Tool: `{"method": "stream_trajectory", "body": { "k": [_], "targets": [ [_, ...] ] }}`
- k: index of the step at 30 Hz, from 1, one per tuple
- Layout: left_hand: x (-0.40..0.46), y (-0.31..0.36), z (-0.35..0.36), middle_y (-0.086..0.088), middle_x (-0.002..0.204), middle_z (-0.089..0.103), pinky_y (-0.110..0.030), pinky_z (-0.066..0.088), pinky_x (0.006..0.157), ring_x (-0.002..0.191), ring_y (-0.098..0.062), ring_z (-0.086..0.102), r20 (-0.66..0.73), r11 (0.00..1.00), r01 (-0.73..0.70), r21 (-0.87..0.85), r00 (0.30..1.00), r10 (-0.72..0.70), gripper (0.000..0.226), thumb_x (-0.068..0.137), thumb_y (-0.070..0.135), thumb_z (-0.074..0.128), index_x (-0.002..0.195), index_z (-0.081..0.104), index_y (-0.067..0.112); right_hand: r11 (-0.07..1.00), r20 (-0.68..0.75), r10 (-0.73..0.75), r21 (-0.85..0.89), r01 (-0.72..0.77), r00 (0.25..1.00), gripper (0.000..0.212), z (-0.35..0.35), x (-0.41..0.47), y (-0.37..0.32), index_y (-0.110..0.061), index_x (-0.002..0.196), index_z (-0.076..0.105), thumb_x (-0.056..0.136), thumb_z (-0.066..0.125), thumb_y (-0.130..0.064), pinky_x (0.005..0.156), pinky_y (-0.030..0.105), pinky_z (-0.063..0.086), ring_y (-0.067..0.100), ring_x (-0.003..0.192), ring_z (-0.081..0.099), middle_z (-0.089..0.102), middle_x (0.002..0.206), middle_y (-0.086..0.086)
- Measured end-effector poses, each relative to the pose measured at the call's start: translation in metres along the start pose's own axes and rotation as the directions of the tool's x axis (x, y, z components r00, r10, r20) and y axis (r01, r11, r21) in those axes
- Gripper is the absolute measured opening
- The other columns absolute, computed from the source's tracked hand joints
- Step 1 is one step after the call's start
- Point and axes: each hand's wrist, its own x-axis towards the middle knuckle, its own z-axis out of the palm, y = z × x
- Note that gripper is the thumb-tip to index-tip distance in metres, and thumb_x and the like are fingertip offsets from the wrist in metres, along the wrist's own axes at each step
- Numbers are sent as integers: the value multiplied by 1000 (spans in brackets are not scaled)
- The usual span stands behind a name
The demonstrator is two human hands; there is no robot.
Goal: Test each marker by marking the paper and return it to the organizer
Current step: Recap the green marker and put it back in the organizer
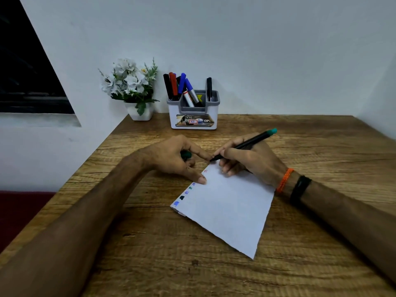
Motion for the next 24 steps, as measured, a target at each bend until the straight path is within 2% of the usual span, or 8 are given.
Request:
{"method": "stream_trajectory", "body": {
  "k": [3,7,14,19,22,24],
  "targets": [
    [0,1,0,12,57,50,-30,41,71,60,-11,48,10,1000,-1,11,1000,1,59,58,51,80,115,64,46,999,-7,-6,-42,6,1000,15,1,0,3,6,87,73,90,58,4,47,24,52,20,52,65,70,67,17],
    [1,0,-1,10,59,49,-32,41,70,60,-12,47,9,1000,1,14,1000,-2,62,58,55,80,117,65,46,995,-15,-18,-99,17,1000,16,1,1,7,5,85,73,89,57,6,45,23,49,17,50,64,70,64,14],
    [2,1,-1,9,59,49,-32,41,72,60,-15,47,7,1000,6,6,1000,-6,55,58,54,80,111,65,50,995,-23,2,-105,-4,1000,16,2,3,9,4,85,74,88,58,5,44,21,48,15,50,64,71,64,12],
    [2,-1,0,8,60,49,-31,41,70,60,-13,47,-5,1000,12,1,1000,-12,59,57,55,81,113,65,48,993,-22,10,-117,-13,1000,15,2,3,8,3,86,74,88,60,3,46,21,48,14,51,65,71,66,12],
    [2,-1,0,7,60,50,-35,43,69,60,-14,47,0,1000,9,6,1000,-9,58,58,55,81,113,65,47,991,-24,4,-130,-7,1000,15,2,2,8,3,86,75,88,60,2,46,22,49,15,51,65,72,67,13],
    [2,0,0,7,59,50,-40,47,74,61,-15,48,12,1000,23,7,1000,-23,53,60,50,81,111,65,48,990,-26,-2,-138,-2,1000,15,2,2,8,2,86,75,88,60,2,46,22,49,15,52,66,72,67,15]
  ]
}}
